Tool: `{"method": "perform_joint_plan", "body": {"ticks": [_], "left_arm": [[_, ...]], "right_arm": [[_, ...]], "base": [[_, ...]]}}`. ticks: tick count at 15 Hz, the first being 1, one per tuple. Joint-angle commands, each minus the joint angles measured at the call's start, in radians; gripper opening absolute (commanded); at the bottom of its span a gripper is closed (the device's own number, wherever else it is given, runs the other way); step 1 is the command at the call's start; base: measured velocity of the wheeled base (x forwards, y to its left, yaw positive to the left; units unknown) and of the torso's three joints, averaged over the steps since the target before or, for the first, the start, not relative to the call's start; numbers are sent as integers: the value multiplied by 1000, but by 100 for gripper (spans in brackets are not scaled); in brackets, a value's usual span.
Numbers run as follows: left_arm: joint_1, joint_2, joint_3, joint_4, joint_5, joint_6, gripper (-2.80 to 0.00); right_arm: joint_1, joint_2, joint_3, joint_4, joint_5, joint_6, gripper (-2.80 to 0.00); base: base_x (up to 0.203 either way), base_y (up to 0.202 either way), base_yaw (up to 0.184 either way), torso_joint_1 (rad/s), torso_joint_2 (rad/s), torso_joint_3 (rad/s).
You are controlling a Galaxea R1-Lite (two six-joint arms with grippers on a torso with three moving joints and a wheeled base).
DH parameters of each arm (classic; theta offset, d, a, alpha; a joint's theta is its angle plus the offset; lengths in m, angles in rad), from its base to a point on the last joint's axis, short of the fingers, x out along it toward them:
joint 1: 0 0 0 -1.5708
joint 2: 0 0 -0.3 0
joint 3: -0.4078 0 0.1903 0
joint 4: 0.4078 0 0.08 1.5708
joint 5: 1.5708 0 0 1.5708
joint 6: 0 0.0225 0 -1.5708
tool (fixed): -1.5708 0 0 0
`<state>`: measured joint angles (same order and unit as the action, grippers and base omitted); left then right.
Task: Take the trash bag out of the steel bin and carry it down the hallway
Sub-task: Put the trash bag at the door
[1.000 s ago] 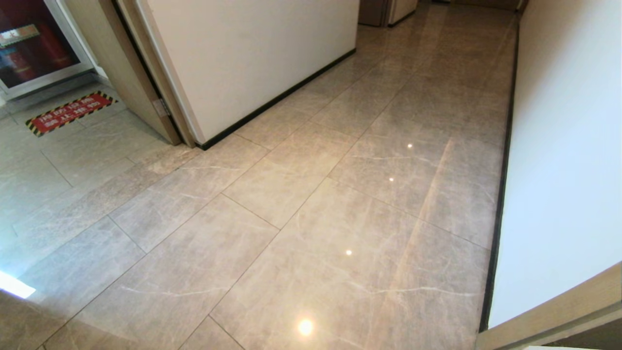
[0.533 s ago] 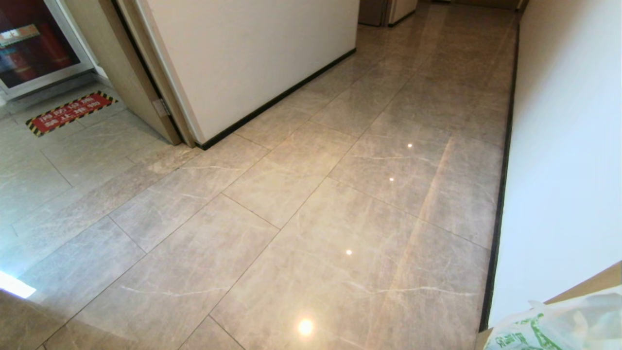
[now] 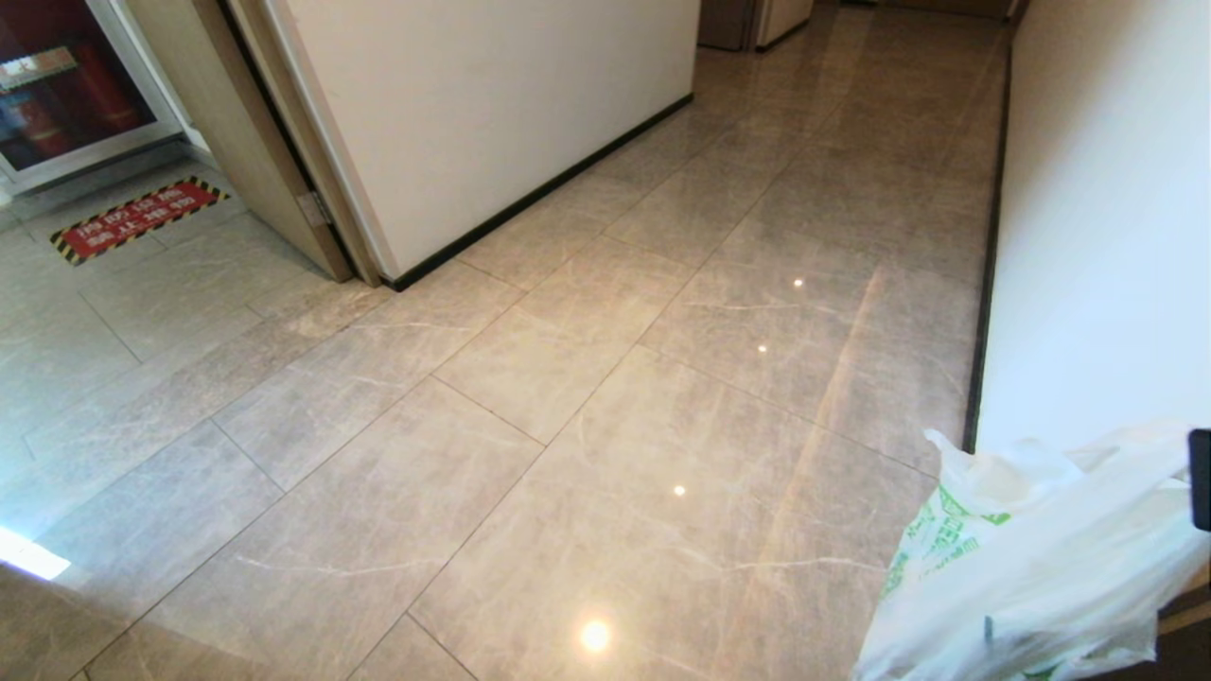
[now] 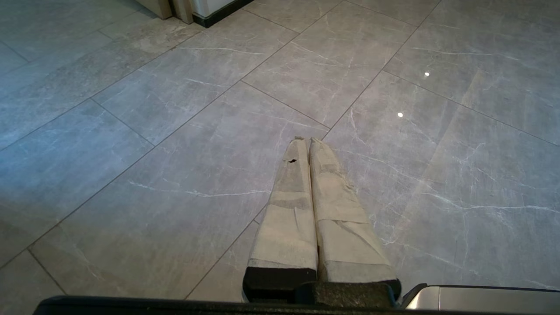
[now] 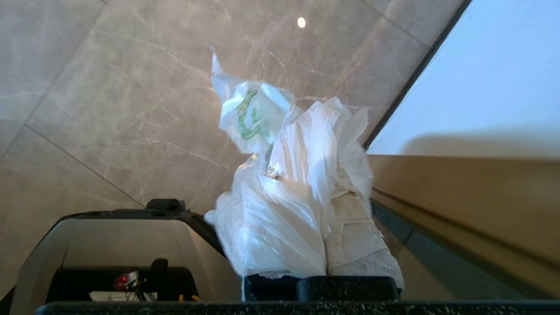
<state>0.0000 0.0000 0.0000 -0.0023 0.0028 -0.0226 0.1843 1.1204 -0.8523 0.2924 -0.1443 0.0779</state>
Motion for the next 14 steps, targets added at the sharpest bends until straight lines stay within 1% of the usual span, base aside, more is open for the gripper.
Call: {"method": "perform_joint_plan", "body": {"ticks": [1,5,8,10,12,14], "left_arm": [[0,0,0,-1,0,0,-280],[0,0,1,-1,0,-1,-280],[0,0,0,-1,0,0,-280],[0,0,0,-1,0,0,-280],[0,0,0,-1,0,0,-280],[0,0,0,-1,0,-1,-280]], "right_arm": [[-2,207,-4,-59,-3,1,-280],[-18,480,-18,-286,-1,-3,-280],[-26,662,-30,-474,0,-41,-280],[-26,758,-31,-596,1,-52,-280],[-25,821,-29,-674,15,-55,-280],[-25,860,-28,-688,25,-60,-280]], "base": [[0,0,0,0,0,0],[0,0,0,0,0,0],[0,0,0,0,0,0],[0,0,0,0,0,0],[0,0,0,0,0,0],[0,0,0,0,0,0]]}}
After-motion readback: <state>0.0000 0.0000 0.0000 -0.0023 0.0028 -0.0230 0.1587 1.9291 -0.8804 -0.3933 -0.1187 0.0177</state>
